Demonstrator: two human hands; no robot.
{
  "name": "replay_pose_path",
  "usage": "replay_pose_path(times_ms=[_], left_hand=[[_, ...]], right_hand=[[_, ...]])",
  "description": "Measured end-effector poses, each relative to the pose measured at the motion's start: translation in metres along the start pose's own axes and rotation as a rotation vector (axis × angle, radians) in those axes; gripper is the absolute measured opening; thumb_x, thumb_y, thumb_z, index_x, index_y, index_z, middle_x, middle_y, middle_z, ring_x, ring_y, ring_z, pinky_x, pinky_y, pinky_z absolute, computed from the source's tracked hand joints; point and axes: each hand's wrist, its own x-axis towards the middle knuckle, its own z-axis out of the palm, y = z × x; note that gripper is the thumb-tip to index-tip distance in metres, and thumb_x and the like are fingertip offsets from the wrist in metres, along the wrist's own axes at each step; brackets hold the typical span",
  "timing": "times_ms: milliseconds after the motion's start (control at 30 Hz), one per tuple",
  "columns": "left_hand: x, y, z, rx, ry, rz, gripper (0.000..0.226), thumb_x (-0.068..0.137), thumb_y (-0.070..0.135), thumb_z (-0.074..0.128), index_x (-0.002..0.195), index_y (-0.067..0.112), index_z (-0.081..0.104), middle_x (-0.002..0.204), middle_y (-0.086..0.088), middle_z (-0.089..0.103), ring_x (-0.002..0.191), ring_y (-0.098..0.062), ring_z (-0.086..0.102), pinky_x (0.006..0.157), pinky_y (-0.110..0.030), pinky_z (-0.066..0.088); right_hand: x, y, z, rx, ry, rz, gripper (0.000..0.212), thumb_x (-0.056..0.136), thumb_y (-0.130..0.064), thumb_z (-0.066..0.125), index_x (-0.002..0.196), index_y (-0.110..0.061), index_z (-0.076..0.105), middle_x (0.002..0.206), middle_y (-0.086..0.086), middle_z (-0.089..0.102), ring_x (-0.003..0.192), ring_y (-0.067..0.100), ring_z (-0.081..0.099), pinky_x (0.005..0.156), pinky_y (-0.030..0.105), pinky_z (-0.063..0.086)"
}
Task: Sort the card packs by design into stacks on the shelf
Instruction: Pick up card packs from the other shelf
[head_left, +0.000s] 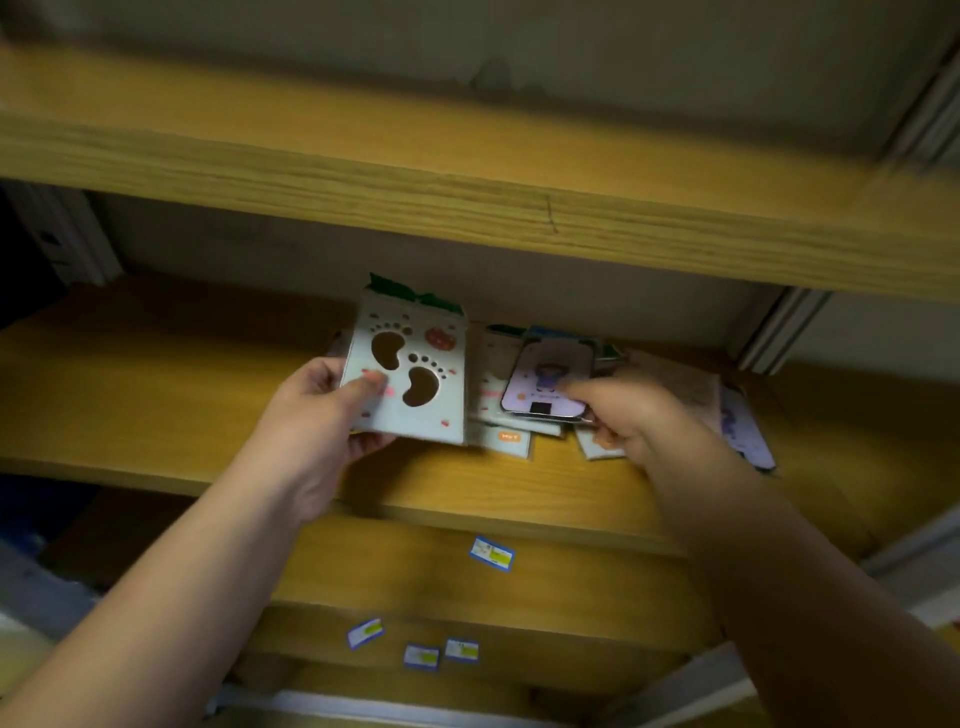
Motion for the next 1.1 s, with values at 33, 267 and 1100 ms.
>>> replay_pose_path(times_ms=[33,267,1100], left_hand=[[-0.002,-0.001,0.002,-0.018,-0.007,-0.021,0.015,0.094,0.010,0.065,0.107,0.013,0.059,0.105,-0.012,0.075,0.089,-0.024,0.075,0.058,-0.030,0.059],[-0.017,-0.006,0.021,0.037,-0.018,-0.009,0.034,0.085,0.001,0.069,0.113,0.020,0.063,0.097,-0.001,0.078,0.081,-0.019,0.076,0.060,-0.033,0.059],[-0.291,-0.071,0.198,-0.007,-0.101,0.221,0.019,0.085,0.009,0.061,0.088,0.026,0.067,0.087,0.001,0.078,0.073,-0.014,0.073,0.049,-0.023,0.053]], right_hand=[[0.000,0.000,-0.005,0.083,-0.044,0.046,0.011,0.092,-0.024,0.069,0.089,-0.014,0.064,0.077,0.001,0.059,0.057,0.010,0.045,0.043,0.019,0.034],[-0.026,0.020,-0.034,0.513,-0.016,-0.085,0.019,0.097,-0.023,0.054,0.104,-0.008,0.064,0.084,0.014,0.067,0.055,0.019,0.057,0.038,0.025,0.037],[-0.255,0.205,-0.274,0.712,-0.113,-0.346,0.033,0.100,-0.030,0.056,0.130,-0.018,0.059,0.102,0.015,0.075,0.065,0.018,0.058,0.040,0.023,0.042]])
